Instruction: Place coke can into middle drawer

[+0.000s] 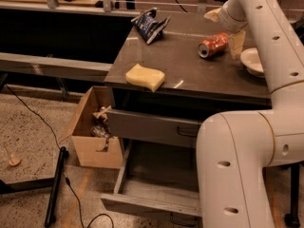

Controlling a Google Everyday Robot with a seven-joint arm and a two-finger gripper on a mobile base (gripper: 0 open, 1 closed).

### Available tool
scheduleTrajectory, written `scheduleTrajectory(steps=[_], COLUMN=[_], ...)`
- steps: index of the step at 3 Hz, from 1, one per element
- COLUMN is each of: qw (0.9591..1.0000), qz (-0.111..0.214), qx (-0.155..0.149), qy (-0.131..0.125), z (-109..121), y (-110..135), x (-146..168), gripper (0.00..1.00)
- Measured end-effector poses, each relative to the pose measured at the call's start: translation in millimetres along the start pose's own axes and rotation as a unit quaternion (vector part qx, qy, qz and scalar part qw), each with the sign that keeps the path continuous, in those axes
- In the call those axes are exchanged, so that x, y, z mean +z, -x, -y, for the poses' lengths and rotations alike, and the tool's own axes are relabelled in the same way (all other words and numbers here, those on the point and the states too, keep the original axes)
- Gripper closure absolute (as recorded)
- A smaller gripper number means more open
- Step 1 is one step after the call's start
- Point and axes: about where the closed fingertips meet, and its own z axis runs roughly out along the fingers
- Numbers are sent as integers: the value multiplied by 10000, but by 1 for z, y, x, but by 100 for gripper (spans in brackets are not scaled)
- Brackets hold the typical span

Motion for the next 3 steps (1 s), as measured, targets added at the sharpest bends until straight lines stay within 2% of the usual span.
scheduleTrajectory(steps=[1,3], qw=[9998,9978], qz=[-100,-237], qx=[-23,-175], qy=[193,591], z=[-8,-22], y=[-3,-2], x=[6,17], gripper=[0,25])
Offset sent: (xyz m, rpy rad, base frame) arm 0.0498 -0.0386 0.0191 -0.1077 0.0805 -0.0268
